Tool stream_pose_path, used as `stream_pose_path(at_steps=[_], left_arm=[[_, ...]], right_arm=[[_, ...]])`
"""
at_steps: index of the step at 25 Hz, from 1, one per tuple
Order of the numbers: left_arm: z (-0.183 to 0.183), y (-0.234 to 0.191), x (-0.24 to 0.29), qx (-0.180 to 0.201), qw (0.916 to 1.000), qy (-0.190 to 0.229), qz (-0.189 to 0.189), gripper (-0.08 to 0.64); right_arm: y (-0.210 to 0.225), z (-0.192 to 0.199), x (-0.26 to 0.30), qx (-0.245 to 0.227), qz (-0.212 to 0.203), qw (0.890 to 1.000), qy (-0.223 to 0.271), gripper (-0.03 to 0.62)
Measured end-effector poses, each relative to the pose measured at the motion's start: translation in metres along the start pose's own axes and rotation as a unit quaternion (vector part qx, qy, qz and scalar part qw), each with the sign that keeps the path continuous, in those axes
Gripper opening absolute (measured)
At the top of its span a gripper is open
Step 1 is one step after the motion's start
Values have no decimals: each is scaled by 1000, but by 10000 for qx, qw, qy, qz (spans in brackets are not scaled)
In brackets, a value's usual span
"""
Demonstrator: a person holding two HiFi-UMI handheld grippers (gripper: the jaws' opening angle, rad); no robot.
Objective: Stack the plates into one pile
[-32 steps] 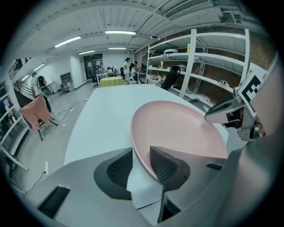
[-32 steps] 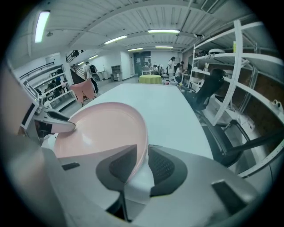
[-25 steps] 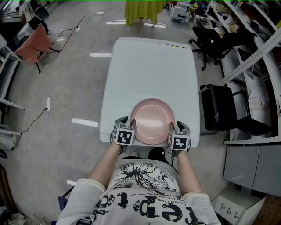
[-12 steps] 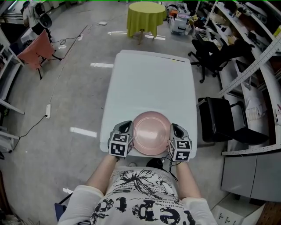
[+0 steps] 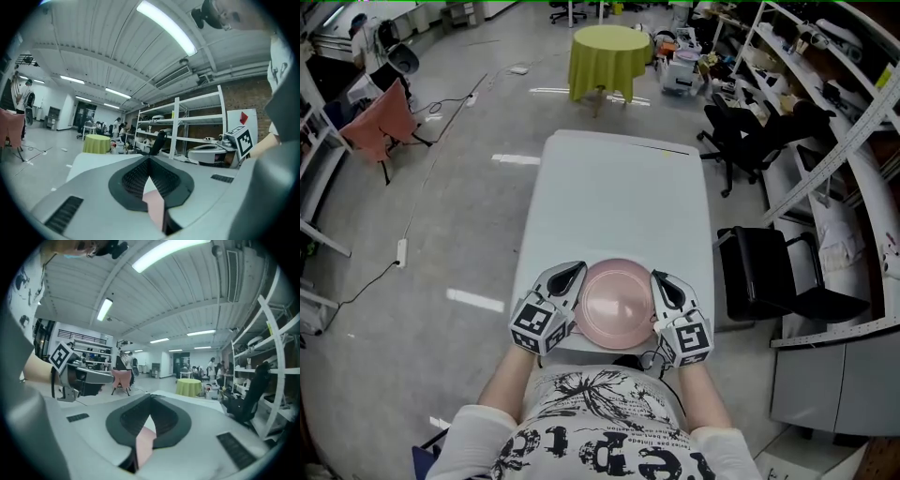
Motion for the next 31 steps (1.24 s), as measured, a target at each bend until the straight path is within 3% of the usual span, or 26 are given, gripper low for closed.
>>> stream_pose_path(at_steps=[5, 8, 31], left_arm=[[-16, 13, -6, 451, 9963, 470, 555, 6], [-24, 17, -6, 459, 9946, 614, 700, 6], [-16, 2, 11, 158, 9982, 447, 372, 6]], right_arm=[[0, -9, 1, -66, -224, 9992, 325, 5], [0, -12, 3, -60, -261, 9990, 346, 5], [7, -10, 9, 17, -343, 9985, 415, 5]])
Point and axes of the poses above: the fingertips, and each gripper's own axes: x forward along the fingers, y to its right, z out of its underside, the point moved 5 cm from there along -x, backward along the fingers, and after that the axes turned 13 degrees about -x, right-handed, at the moved point
